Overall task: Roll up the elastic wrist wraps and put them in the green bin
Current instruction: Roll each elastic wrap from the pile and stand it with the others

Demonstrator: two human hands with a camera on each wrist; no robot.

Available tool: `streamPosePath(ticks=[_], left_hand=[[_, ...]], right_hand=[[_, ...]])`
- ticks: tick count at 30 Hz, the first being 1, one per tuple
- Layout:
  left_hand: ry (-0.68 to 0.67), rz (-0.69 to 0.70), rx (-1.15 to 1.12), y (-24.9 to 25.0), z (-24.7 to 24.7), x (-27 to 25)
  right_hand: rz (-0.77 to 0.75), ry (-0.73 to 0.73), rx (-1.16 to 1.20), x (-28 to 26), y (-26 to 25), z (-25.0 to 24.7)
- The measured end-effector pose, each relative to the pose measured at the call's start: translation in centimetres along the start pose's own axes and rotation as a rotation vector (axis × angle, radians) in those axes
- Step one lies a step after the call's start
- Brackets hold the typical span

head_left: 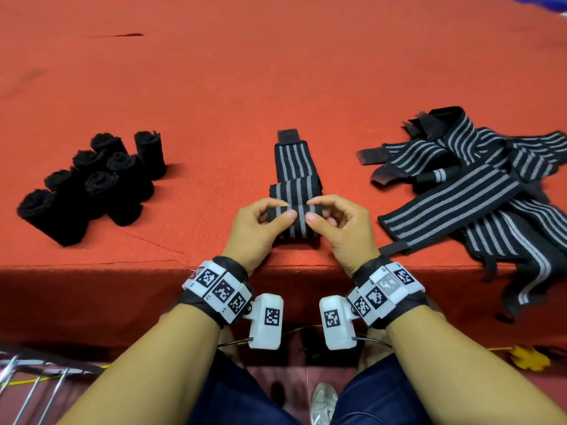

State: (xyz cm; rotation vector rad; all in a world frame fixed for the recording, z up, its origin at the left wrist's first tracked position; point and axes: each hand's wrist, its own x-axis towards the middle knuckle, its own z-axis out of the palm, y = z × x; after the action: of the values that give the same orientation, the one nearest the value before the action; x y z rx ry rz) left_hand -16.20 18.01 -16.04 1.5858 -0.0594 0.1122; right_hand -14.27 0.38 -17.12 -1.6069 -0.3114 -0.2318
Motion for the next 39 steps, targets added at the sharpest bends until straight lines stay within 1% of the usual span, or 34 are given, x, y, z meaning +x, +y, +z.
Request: streamPosePath(ticks=[3, 6, 11, 15, 19, 22, 26, 30, 35, 39], left_hand=[[-0.062, 0.037, -0.01, -0.1, 0.0, -0.2], [-0.09, 0.081, 0.017, -0.2, -0.1, -0.3], [-0.075, 0.101, 0.075, -0.5, -0.3, -0.3], [-0.041, 0.115, 0.103, -0.4, -0.1, -0.3], [-0.051, 0.113, 0.104, -0.1, -0.2, -0.4], [-0.042, 0.078, 0.064, 0.1, -0.1, -0.5], [-0.009, 0.07, -0.016, 0.0, -0.3, -0.4], [-0.03, 0.07, -0.01, 0.0, -0.6, -0.4], [-0.08, 0.117, 0.011, 0.1, -0.4, -0.5], [-0.046, 0.152, 0.069, -0.1, -0.3, -0.5]], right_hand=[[0.008, 0.106, 0.031, 0.1, 0.1, 0.1], [-0.012, 0.112, 0.029, 0.1, -0.2, 0.1], [-0.033, 0.122, 0.028, -0.1, -0.4, 0.1], [-0.039, 0.081, 0.055, -0.1, -0.7, 0.2], [-0.024, 0.029, 0.068, -0.3, -0.7, -0.1], [-0.01, -0.022, 0.121, -0.5, -0.8, -0.3], [0.023, -0.086, 0.097, -0.5, -0.5, -0.4], [0.01, -0.04, 0.038, -0.5, -0.7, -0.1], [0.038, 0.0, 0.059, -0.4, -1.0, 0.0], [0.055, -0.003, 0.04, -0.3, -0.7, 0.1]])
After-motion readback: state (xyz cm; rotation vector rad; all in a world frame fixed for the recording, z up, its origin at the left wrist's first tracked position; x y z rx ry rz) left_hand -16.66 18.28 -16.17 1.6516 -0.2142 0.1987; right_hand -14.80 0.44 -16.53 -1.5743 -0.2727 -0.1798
